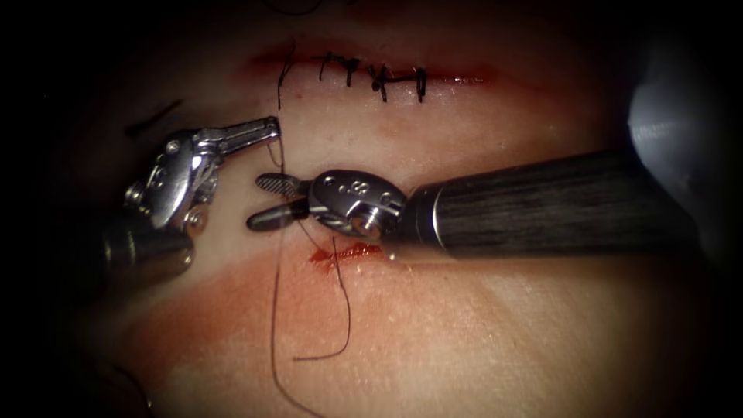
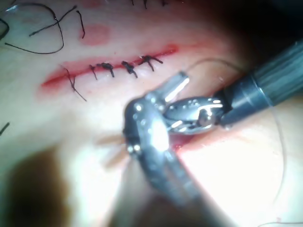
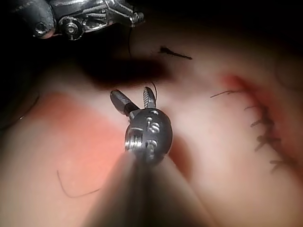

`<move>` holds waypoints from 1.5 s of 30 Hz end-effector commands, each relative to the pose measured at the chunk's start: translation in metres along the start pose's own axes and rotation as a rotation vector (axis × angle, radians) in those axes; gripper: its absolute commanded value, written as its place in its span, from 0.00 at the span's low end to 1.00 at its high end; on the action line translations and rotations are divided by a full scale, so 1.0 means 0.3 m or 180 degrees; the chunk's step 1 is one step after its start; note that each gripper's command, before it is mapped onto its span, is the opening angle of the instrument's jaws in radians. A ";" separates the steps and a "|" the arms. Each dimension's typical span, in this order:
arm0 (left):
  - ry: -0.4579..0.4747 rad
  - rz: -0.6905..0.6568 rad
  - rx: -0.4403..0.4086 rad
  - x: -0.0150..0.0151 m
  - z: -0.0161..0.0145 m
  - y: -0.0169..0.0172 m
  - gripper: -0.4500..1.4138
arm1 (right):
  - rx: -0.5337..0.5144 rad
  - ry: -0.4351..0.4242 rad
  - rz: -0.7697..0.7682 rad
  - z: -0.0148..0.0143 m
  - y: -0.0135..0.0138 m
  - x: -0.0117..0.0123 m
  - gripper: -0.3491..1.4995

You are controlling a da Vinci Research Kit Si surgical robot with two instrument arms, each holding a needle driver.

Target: Wound Closure

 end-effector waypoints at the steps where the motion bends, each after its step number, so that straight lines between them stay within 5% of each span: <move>1: 0.0047 -0.0029 -0.0003 -0.007 0.000 0.003 0.00 | -0.0008 0.0062 0.0010 0.0022 0.0001 0.0006 0.74; 5: 0.0132 -0.0089 -0.0011 -0.015 0.000 0.010 0.00 | -0.0037 0.0159 0.0019 0.0042 0.0003 0.0024 0.74; 24: 0.0170 -0.0135 -0.0049 -0.020 -0.002 0.020 0.00 | -0.0100 0.0568 0.0064 -0.0006 0.0032 0.0065 0.71; 45: 0.0055 -0.0238 0.0082 -0.037 -0.016 0.016 0.00 | 0.0822 0.0934 0.0236 -0.0167 0.0003 0.0056 0.69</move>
